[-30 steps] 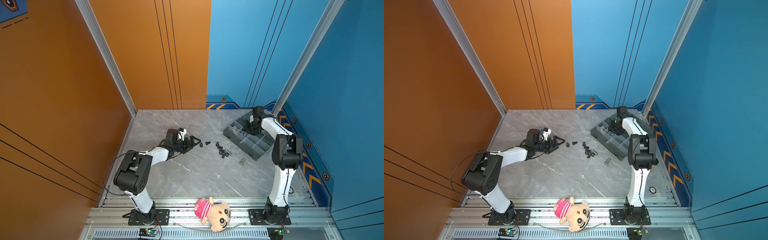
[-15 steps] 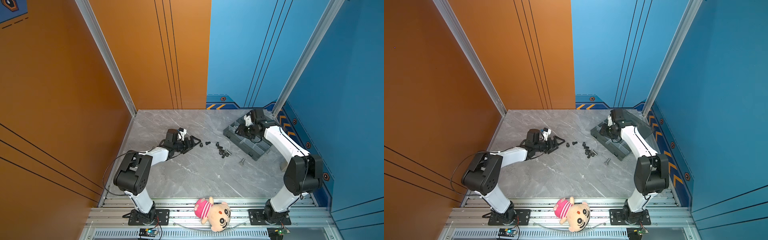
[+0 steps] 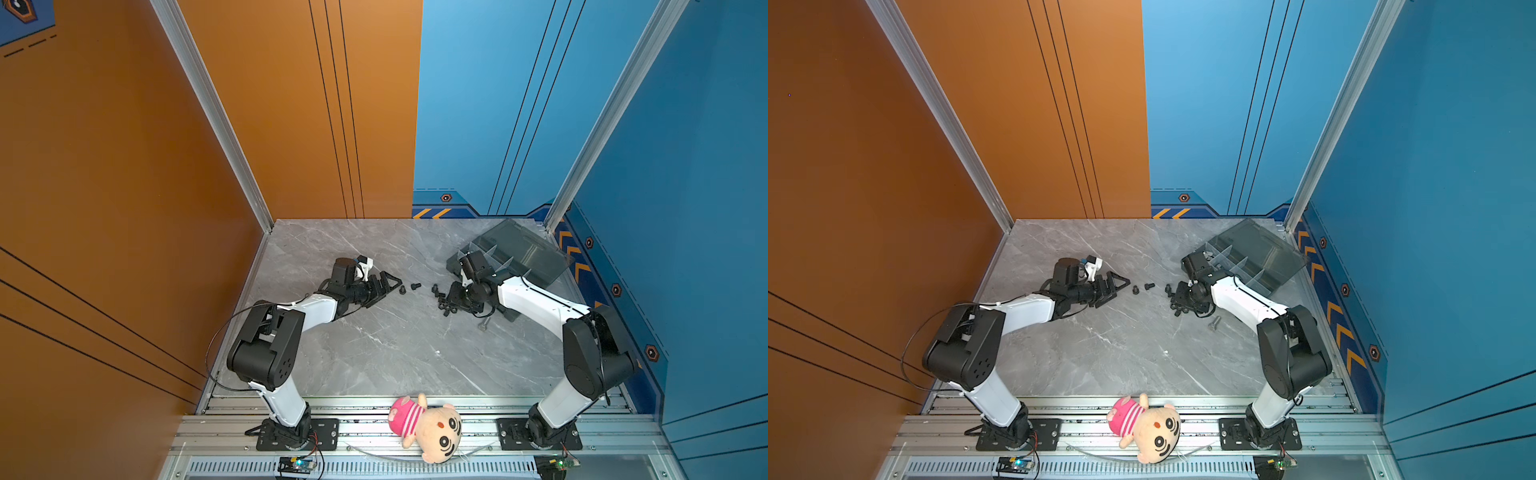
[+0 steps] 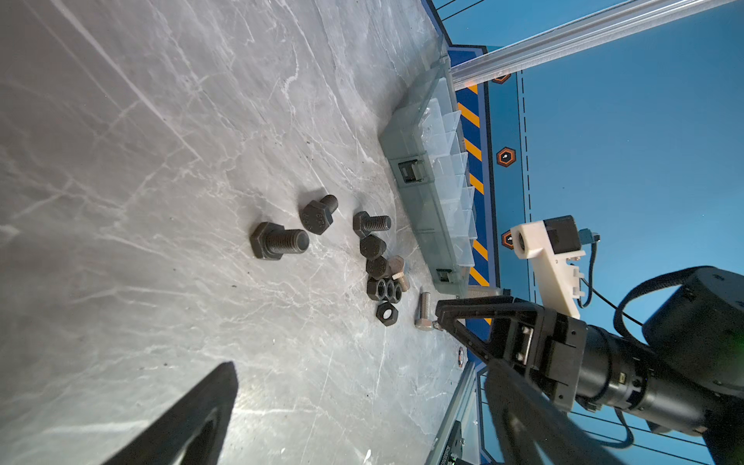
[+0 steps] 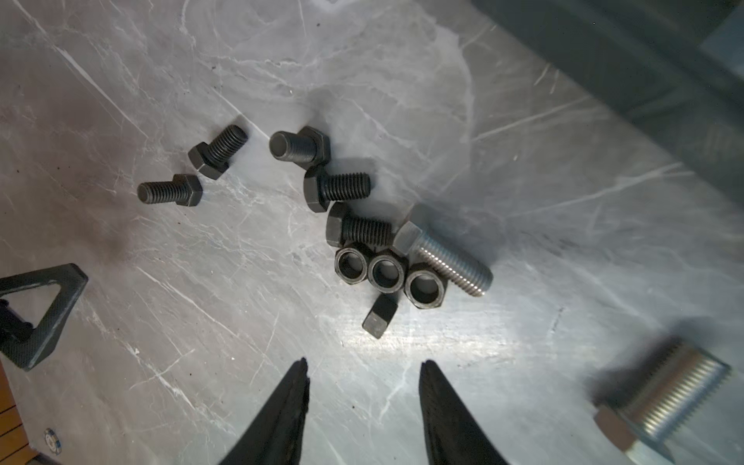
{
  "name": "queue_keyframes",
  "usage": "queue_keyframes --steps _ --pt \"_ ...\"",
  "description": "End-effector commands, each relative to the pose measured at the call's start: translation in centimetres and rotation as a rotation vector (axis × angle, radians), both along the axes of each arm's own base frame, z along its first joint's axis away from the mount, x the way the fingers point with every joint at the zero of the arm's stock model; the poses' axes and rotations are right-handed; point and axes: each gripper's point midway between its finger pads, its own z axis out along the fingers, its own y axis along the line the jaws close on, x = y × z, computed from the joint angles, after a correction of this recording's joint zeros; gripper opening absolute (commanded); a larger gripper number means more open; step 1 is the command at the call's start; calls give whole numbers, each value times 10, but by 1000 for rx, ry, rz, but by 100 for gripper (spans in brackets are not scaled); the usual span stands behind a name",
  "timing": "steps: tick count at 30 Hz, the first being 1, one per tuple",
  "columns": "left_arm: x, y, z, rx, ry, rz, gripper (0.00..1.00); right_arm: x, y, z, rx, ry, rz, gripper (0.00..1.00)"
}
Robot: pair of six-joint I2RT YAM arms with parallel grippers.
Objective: Sort the screws and nuts into containers
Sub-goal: 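Move the open right gripper back over the hardware pile, then lower the right gripper onto a black hex nut and close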
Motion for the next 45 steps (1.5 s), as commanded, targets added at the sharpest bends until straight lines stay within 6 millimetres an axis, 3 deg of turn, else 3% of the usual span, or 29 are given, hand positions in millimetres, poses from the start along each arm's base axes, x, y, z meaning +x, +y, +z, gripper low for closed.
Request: queue_keyframes --steps 1,15,38,41,45 --pt "2 3 2 3 -8 5 98 7 -5 -17 -61 11 -75 48" --pt "1 6 -1 6 -3 8 98 6 9 -36 -57 46 -81 45" --pt "2 11 -5 3 0 16 98 4 1 -57 -133 87 -77 32" --pt "3 11 -5 2 0 15 98 2 0 -60 -141 94 -75 29" --pt "3 11 -4 0 0 17 98 0 0 -60 -140 100 -71 17"
